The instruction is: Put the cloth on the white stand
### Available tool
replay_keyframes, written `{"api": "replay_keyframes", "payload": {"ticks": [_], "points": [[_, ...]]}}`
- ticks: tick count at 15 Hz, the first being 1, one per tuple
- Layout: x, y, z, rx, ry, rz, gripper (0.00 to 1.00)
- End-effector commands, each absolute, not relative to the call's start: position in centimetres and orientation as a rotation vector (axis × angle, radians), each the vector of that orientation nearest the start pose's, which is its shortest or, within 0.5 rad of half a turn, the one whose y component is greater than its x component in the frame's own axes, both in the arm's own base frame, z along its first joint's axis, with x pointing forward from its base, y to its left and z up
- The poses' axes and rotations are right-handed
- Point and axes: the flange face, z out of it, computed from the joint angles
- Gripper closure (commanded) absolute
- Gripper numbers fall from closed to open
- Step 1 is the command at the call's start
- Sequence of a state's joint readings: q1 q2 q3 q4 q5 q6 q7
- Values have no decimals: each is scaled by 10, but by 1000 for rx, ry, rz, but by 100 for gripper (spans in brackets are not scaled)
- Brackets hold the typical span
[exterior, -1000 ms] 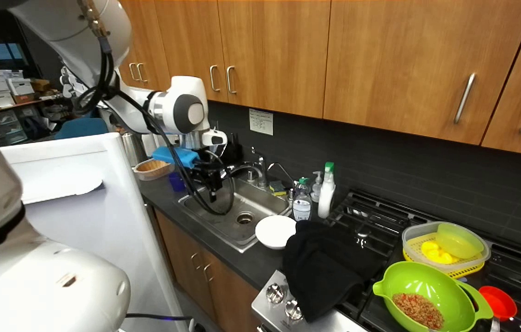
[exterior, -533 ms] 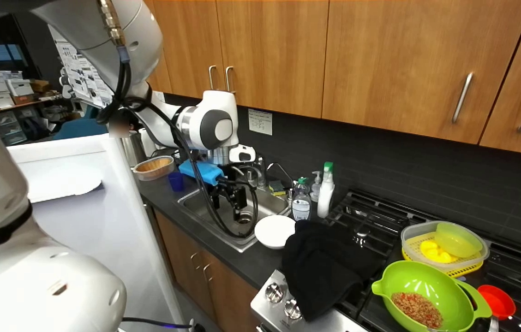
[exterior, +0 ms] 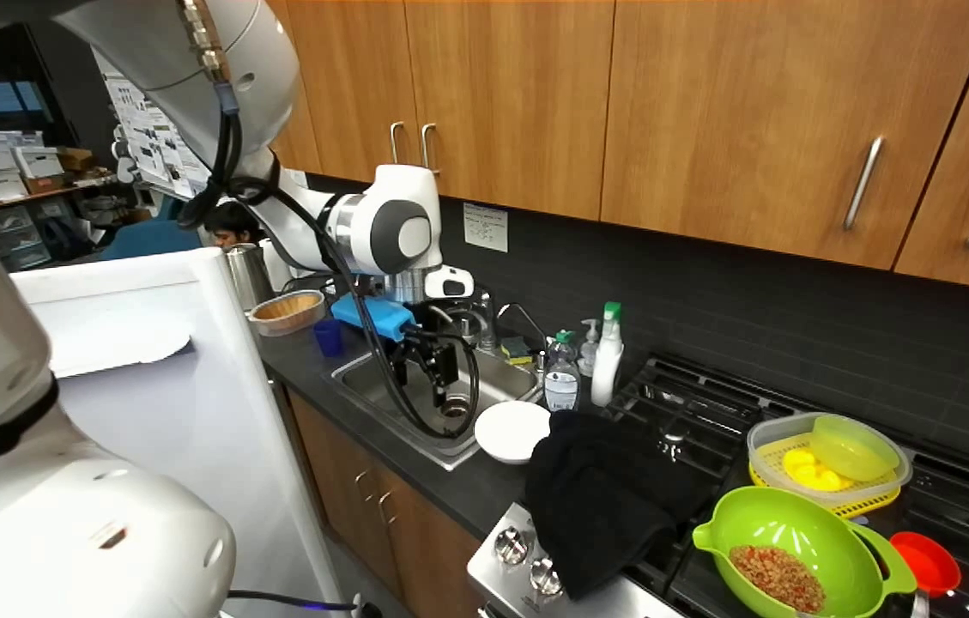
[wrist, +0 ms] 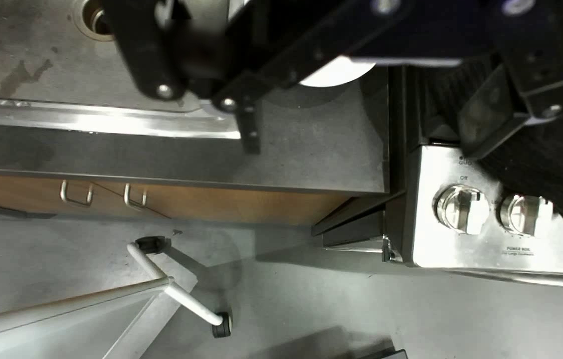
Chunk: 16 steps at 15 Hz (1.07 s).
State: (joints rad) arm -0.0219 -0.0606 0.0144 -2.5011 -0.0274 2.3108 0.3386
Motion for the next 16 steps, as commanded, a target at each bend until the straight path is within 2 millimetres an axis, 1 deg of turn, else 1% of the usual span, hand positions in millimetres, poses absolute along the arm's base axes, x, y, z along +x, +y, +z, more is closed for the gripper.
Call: {"api": "replay_keyframes", "payload": {"ticks": [1,4,7,9,11,13,16], "points": [[447,-22,312,-3158,549,181,0],[448,-45,318,-3188,593,148,0],[451,-65,315,-3189,638,123,0],[455,-75,308,-3158,669,112,0],[461,-81,297,-3163,686,91,0],[465,-89,287,-3173,665,64,0],[472,-104,274,-3221,582,-5,0]]}}
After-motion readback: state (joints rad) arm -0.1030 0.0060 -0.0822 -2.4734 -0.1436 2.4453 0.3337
